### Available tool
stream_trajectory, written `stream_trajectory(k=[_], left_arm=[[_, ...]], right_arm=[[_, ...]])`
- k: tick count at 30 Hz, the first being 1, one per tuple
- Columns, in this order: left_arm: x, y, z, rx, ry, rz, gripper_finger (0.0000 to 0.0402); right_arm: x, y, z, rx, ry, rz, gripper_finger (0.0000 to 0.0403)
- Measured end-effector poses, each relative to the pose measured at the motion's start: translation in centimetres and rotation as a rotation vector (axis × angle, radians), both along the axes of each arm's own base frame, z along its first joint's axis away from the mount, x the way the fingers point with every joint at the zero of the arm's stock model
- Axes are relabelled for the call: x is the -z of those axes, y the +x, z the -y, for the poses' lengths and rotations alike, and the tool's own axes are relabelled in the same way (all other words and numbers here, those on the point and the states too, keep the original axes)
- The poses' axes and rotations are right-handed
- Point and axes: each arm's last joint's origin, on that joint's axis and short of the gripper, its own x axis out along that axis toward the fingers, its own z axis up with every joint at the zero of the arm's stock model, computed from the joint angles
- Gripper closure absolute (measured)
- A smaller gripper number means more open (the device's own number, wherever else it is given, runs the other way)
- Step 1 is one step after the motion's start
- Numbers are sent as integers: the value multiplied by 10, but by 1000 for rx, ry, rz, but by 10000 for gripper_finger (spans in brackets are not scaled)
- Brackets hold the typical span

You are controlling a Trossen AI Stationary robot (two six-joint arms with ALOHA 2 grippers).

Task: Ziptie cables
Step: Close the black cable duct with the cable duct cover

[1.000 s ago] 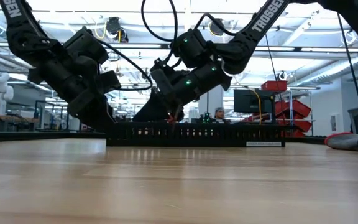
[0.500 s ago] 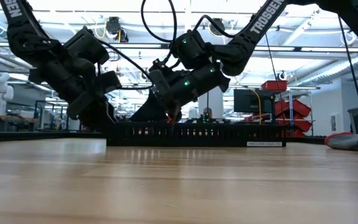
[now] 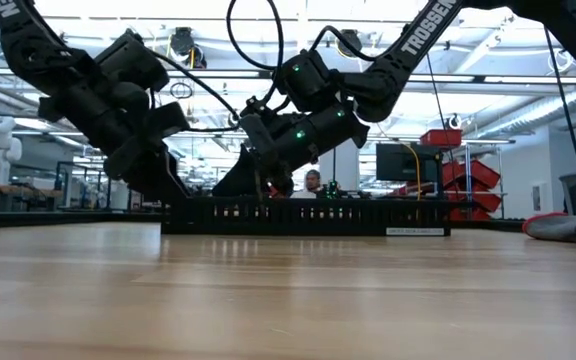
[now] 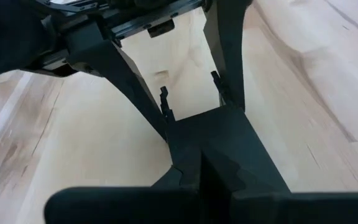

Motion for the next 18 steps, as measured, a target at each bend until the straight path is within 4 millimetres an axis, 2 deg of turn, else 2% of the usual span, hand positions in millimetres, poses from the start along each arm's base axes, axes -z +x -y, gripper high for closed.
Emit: stream_trajectory(k=[8,18], left_arm=[[2,5,-1,3,2,21,151],[-12,6,-1,18,-8,-69,151]], right_arm=[[-1,0,1,-3,-1,14,403],[-1,0,1,-4,2,5,403]])
